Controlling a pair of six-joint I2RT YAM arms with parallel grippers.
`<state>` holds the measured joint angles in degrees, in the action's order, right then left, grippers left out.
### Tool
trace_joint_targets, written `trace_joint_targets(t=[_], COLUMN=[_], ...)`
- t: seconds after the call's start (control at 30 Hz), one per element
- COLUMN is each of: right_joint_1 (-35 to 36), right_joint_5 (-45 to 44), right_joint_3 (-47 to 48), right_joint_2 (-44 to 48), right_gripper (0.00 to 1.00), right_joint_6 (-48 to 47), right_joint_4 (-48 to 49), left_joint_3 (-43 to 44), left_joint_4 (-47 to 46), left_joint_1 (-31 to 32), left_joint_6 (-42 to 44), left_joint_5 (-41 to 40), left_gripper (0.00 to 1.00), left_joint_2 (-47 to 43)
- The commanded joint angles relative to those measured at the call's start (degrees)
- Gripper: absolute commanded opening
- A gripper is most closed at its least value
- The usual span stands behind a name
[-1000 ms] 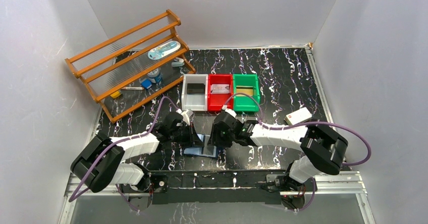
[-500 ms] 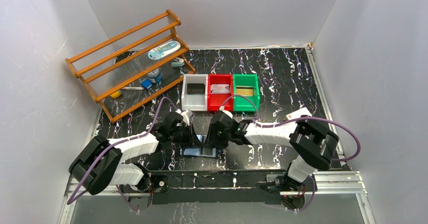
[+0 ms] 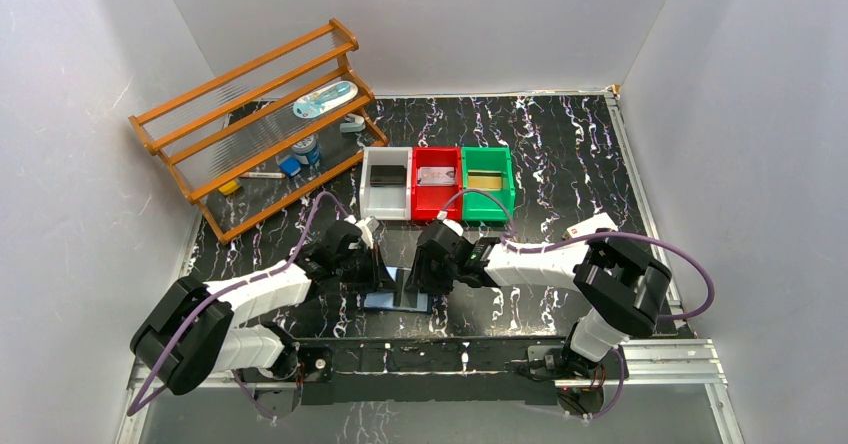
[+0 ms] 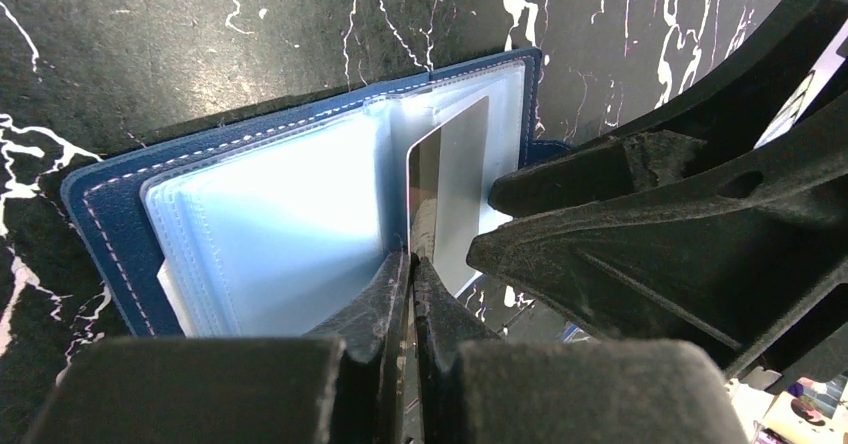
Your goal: Take the credit cards out of the card holder
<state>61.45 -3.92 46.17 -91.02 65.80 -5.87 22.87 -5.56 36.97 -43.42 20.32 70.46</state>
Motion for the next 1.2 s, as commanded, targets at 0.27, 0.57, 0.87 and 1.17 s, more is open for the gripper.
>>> trace_joint_targets(t=[0.27, 0.57, 0.87, 1.17], right_joint_1=[-0.3, -0.38, -0.86, -0.99], right_joint_5=[-2.12, -2.25, -2.58, 3.61], right_joint_3=[-2.61, -2.91, -2.58, -1.3], right_joint_2=[-1.03, -0.85, -0.71, 1.58], right_gripper=[0.5, 0.5, 0.5, 0.52], right_joint_6=[-0.35, 0.0, -0.45, -5.81], right_joint_4=[-4.05, -4.35, -4.91, 0.94], left_joint_3=[-0.11, 0.01, 1.09, -0.33], left_joint_4=[-5.05, -0.51, 5.84, -0.21], left_joint_1=[0.04, 0.04, 0.05, 0.09], left_joint_6=[-0.6, -0.19, 2.46, 1.71], left_joint_5=[6.68, 1.63, -2.72, 2.45], left_gripper=[0.17, 0.0, 0.0, 0.0], left_joint_2=[1.6, -0.18, -4.9, -1.04])
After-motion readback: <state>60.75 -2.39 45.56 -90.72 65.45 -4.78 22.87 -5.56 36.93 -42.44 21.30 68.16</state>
